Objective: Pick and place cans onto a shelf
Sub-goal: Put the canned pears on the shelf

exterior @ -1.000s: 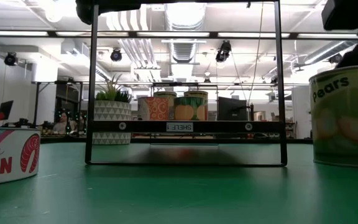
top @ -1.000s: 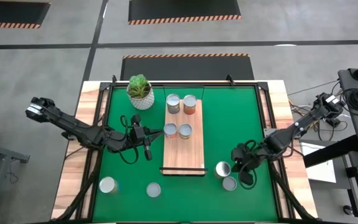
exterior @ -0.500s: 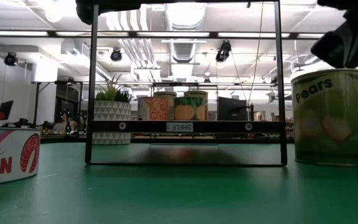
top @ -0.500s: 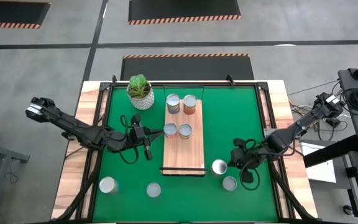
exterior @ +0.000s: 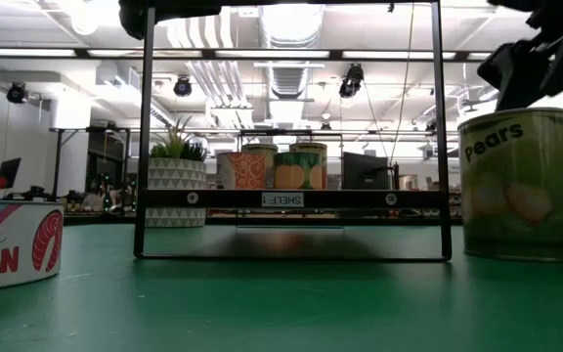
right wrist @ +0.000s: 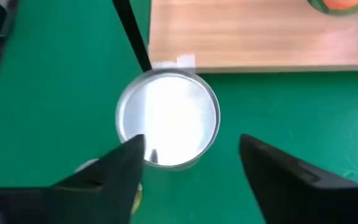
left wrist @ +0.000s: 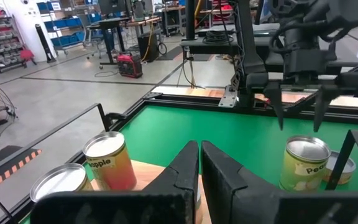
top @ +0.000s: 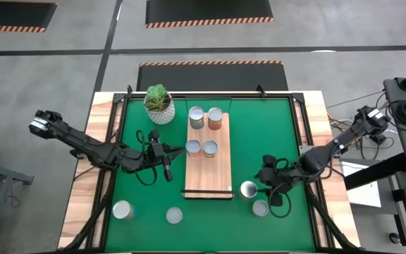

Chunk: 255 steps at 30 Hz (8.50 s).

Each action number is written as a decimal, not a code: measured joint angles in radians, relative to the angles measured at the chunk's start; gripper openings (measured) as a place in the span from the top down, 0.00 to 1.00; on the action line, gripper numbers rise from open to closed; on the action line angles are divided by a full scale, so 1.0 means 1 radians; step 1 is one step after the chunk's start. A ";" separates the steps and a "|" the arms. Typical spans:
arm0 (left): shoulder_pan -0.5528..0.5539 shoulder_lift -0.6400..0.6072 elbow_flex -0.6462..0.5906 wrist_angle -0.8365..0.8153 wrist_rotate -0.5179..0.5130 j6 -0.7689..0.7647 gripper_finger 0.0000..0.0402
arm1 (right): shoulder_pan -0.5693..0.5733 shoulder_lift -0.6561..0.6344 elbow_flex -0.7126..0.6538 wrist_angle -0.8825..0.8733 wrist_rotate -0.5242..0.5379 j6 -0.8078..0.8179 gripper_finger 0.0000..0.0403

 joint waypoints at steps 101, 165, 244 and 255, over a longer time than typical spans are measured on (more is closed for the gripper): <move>-0.162 0.000 0.000 -0.181 0.116 -0.191 1.00 | -0.044 0.033 0.304 -0.559 -0.225 0.285 0.98; -0.235 0.492 0.572 -1.087 0.209 -0.575 1.00 | 0.328 0.113 0.136 -0.522 0.027 0.549 0.09; -0.244 0.016 0.080 -0.233 0.002 0.106 1.00 | 0.171 0.185 0.150 -0.411 0.079 0.466 0.28; -0.244 0.005 0.080 -0.233 0.001 0.149 1.00 | 0.155 0.085 0.192 -0.442 0.090 0.448 0.28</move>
